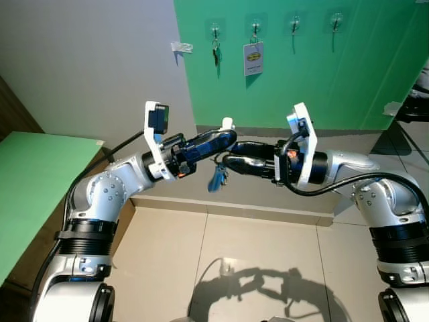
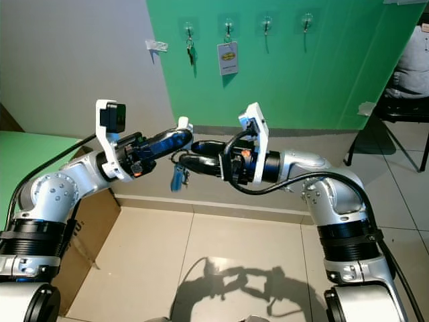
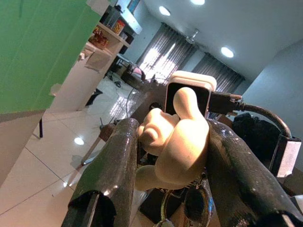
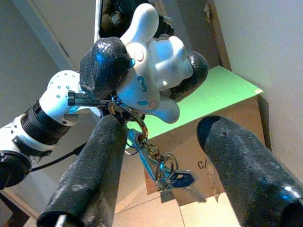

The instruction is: Hang keys on a hook

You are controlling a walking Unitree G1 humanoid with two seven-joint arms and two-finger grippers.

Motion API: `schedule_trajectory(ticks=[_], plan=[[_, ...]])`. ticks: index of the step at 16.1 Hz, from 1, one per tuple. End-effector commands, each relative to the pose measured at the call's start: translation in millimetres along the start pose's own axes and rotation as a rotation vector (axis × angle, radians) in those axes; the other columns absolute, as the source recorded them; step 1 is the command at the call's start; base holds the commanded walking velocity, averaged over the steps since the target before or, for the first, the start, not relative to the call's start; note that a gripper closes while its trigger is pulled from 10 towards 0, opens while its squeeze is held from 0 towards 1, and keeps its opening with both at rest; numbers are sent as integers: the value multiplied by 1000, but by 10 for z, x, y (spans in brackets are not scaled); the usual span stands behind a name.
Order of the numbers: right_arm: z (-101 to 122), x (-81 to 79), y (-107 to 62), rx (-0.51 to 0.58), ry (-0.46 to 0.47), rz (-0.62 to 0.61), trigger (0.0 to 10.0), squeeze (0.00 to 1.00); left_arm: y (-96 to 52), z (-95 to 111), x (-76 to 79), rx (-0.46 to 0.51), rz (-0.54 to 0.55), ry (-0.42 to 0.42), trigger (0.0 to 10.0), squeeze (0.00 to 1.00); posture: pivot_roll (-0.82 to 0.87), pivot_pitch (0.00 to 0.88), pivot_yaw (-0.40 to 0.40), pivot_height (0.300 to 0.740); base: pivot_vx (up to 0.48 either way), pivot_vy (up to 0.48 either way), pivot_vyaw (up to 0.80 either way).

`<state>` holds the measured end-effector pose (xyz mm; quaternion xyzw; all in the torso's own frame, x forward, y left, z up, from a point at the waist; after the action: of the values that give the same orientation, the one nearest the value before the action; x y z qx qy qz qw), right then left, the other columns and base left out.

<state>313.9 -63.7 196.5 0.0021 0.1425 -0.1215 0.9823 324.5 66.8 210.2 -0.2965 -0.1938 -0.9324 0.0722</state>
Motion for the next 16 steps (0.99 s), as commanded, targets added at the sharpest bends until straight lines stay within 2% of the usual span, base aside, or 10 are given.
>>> schedule_trajectory(ticks=[1,16], plan=[[33,-40,19,10,-5,23,0,0,4,20,13,-11,3,15,0,0,-224,0,96,740,0,0,0],[65,-82,16,38,12,43,0,0,17,15,43,-10,-12,8,0,0,-226,0,97,740,0,0,0]])
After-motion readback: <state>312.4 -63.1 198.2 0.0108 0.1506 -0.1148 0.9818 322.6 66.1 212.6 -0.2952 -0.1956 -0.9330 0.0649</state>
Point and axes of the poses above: a point about 5 cm out from each wrist's last joint towards the gripper, its own y axis pointing out of the wrist towards the gripper, its own z axis along the axis of the wrist's last joint, x = y × z, the point moved 6 cm from there along y, pointing out of the wrist towards the gripper, and after that the axes turned 4 degrees about -y, right-handed, at the moved point
